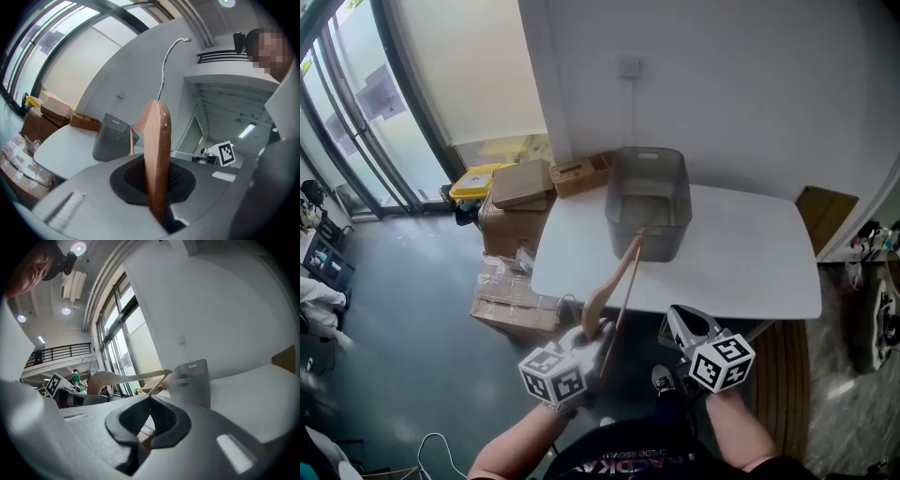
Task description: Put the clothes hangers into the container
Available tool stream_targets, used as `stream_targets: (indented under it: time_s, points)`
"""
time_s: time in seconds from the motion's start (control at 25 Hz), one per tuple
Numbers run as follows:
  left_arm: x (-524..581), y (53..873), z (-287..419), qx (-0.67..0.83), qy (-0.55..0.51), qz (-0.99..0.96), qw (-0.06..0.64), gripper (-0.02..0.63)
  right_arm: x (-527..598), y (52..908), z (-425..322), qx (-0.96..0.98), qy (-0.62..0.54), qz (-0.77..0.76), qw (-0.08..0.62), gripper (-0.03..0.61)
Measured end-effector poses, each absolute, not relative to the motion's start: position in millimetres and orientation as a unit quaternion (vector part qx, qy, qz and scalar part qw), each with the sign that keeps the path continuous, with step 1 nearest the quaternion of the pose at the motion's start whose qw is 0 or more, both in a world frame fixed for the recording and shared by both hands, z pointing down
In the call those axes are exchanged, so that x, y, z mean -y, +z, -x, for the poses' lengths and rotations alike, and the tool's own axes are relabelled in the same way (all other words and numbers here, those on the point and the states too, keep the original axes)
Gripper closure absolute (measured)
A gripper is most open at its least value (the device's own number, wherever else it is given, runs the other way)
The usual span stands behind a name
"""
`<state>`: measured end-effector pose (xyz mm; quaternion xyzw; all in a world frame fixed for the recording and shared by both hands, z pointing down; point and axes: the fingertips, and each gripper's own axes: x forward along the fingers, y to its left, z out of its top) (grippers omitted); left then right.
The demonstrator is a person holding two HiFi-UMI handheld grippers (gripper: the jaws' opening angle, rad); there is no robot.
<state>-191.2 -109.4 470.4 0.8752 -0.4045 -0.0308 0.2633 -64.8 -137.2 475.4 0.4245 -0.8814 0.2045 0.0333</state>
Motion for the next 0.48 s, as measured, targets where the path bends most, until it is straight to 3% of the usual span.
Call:
stream_targets:
  time_s: [0.48]
  points:
    - [210,455,154,0.437,-0.030,-0.863,0.251,0.612,255,457,26,0.897,0.182,-0.401,0.030,0.578]
